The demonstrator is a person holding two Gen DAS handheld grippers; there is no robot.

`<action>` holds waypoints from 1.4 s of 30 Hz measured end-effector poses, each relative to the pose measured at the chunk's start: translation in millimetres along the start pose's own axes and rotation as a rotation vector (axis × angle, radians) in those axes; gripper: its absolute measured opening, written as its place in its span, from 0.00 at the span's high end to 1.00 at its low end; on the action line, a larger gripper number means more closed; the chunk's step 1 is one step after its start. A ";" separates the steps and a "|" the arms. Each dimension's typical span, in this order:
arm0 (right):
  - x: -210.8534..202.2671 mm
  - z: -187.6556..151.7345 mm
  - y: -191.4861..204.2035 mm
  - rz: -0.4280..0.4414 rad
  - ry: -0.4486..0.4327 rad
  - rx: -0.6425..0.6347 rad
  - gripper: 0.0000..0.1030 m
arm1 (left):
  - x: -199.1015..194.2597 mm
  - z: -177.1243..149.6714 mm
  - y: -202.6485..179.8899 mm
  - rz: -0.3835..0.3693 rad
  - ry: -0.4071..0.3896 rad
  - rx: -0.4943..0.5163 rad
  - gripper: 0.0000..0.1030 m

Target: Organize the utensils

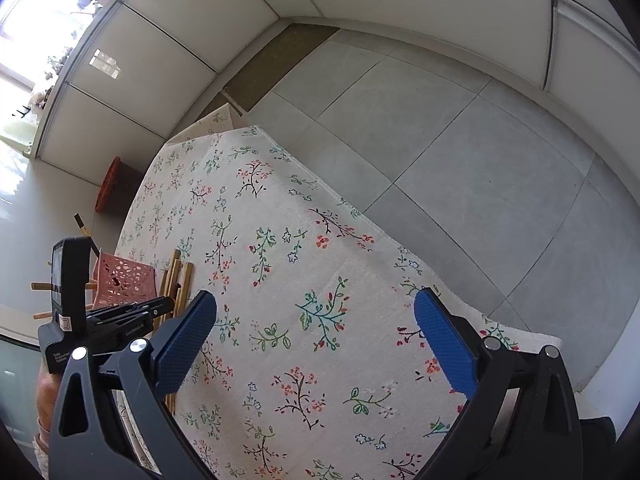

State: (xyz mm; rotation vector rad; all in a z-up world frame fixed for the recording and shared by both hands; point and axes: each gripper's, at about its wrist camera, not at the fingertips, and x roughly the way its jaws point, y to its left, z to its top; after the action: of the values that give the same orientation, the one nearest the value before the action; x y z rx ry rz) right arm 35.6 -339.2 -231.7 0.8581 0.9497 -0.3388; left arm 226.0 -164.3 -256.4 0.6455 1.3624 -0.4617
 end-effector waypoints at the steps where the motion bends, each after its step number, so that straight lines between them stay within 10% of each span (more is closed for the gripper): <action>1: 0.2 0.0 -0.1 0.000 0.001 0.000 0.06 | 3.1 0.6 2.2 -0.005 0.003 -0.004 0.94; 19: 3.3 0.0 5.6 -0.034 0.007 -0.027 0.06 | 21.6 -11.1 30.3 -0.105 -0.009 -0.079 0.94; 31: 84.5 -2.6 141.7 -0.090 0.222 -0.347 0.07 | -119.9 -110.7 40.2 -0.108 -0.327 -0.123 0.94; 37: 150.3 -3.4 179.0 -0.142 0.378 -0.442 0.56 | -160.3 -164.8 38.6 -0.149 -0.449 -0.164 0.94; 42: 155.7 4.3 188.6 -0.136 0.353 -0.432 0.57 | -167.1 -176.9 49.1 -0.159 -0.474 -0.186 0.94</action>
State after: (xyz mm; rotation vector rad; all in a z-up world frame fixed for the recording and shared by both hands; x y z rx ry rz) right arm 238.6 -207.0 -265.9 0.4624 1.3536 -0.0882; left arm 99.1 -20.8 -98.5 0.2510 0.9915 -0.5666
